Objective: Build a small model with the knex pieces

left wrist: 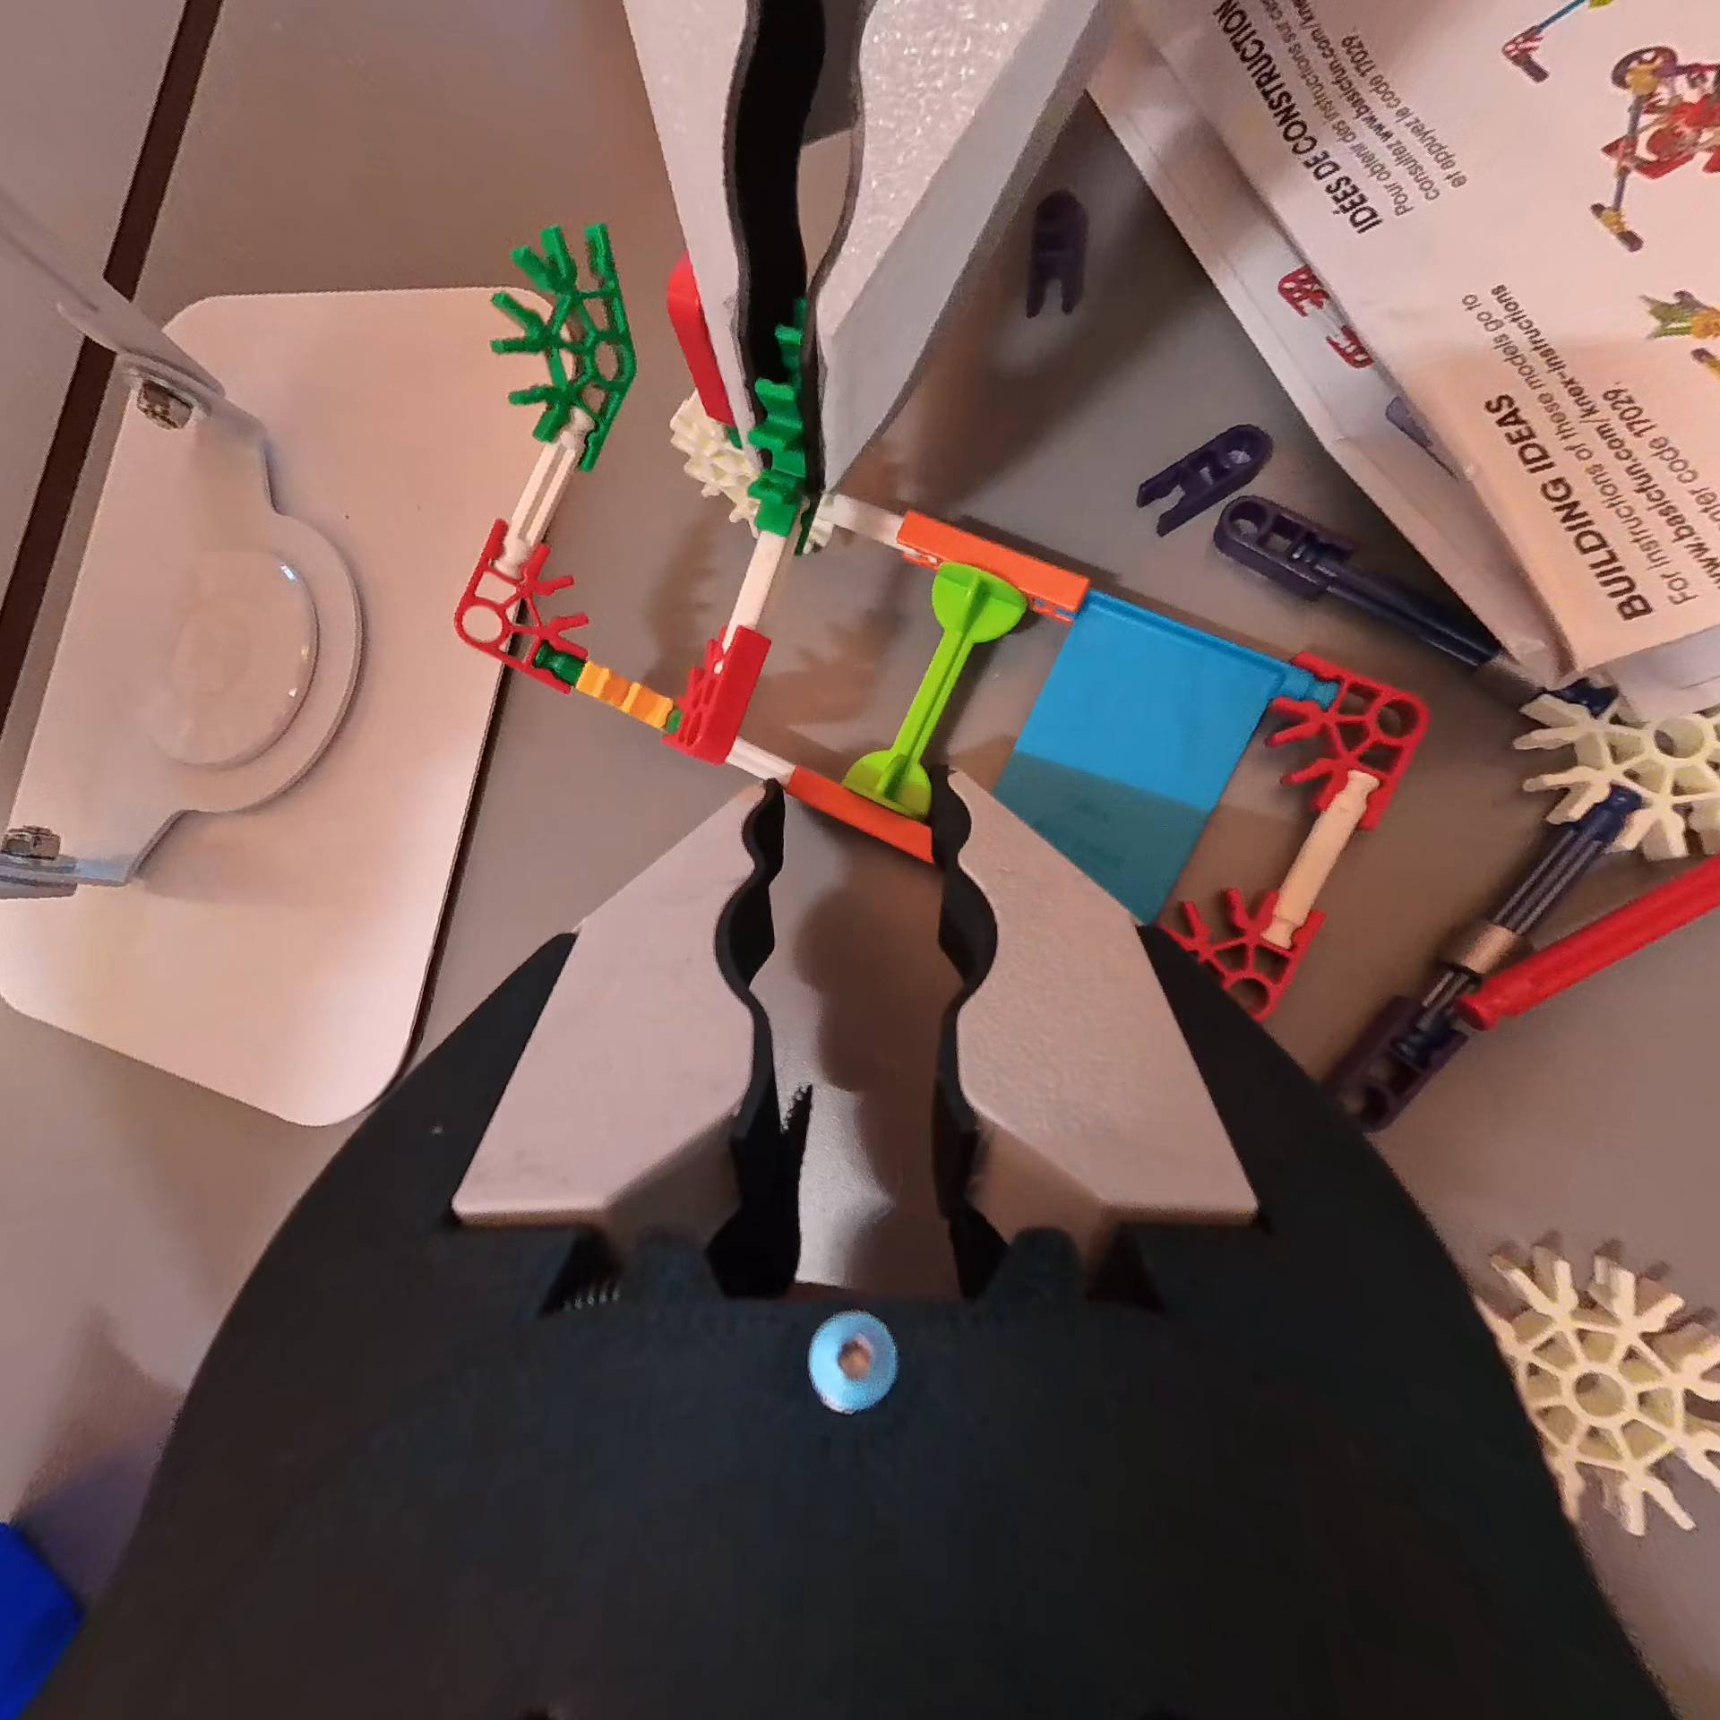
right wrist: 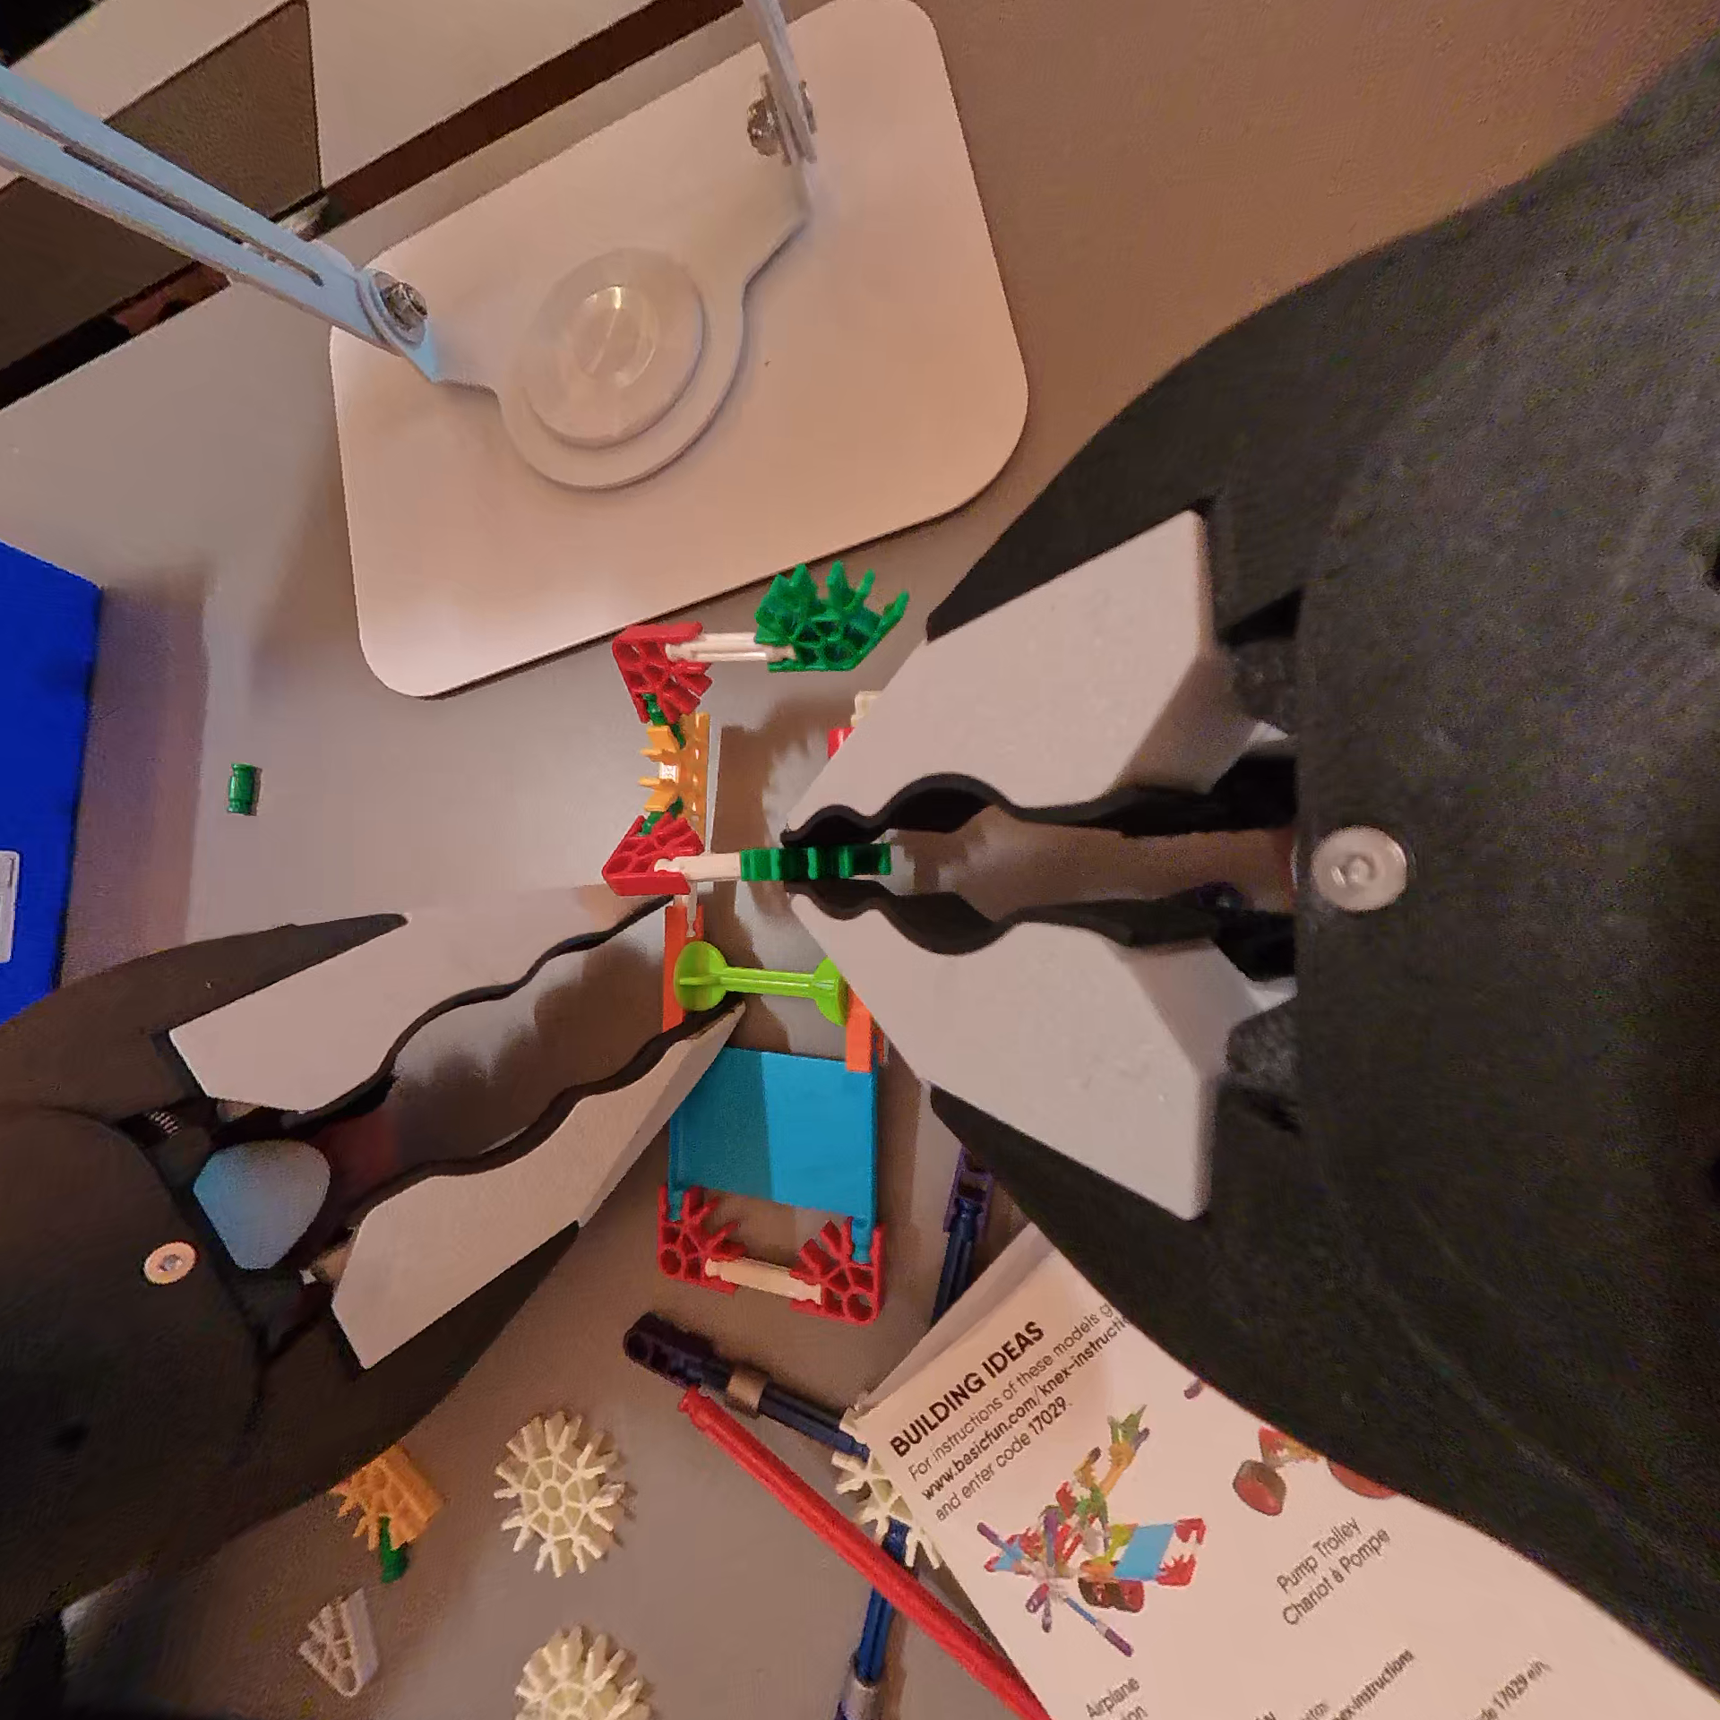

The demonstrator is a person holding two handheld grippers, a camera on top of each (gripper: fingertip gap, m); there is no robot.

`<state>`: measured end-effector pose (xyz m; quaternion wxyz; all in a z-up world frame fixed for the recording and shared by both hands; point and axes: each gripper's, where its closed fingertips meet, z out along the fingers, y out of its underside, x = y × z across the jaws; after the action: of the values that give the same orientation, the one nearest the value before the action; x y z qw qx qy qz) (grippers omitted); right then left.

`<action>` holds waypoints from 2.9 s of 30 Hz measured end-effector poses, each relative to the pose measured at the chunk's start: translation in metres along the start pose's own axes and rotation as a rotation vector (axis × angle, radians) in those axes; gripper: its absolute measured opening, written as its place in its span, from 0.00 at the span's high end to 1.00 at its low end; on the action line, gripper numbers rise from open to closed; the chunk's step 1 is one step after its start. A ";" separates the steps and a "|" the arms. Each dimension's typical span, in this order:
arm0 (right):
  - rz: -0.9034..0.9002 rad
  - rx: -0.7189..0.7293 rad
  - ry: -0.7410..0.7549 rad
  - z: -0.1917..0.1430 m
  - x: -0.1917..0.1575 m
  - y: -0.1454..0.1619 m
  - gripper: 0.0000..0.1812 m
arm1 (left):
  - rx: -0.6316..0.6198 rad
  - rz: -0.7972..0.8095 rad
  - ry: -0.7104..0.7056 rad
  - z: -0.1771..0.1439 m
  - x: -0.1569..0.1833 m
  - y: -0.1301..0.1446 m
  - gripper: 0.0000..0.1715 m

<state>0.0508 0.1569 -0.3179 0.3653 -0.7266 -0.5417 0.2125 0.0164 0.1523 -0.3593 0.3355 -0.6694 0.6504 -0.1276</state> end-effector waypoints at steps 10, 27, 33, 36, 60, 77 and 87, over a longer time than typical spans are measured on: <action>0.011 0.123 0.023 -0.024 0.009 -0.013 0.90 | 0.083 -0.012 -0.067 -0.022 -0.022 -0.010 0.76; 0.198 0.168 0.127 -0.003 0.048 0.005 0.95 | 0.062 0.263 -0.137 -0.008 -0.032 -0.017 0.95; 0.161 0.141 0.128 -0.001 0.045 0.009 0.96 | -0.034 0.344 -0.047 -0.006 -0.030 -0.015 0.96; 0.161 0.137 0.125 0.000 0.045 0.011 0.96 | -0.080 0.434 -0.023 -0.006 -0.027 -0.015 0.96; 0.126 0.124 0.119 0.002 0.042 0.016 0.98 | -0.197 0.449 0.202 -0.008 -0.020 -0.015 0.95; 0.134 0.134 0.124 -0.003 0.039 0.015 0.88 | -0.149 0.438 0.060 -0.038 -0.019 -0.034 0.72; 0.138 0.141 0.155 -0.009 0.043 0.018 0.86 | -0.180 0.499 0.119 -0.035 0.000 -0.027 0.73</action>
<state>0.0825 0.1925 -0.3219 0.4408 -0.7489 -0.4441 0.2181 0.0158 0.1404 -0.3165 0.2568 -0.5069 0.8226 -0.0216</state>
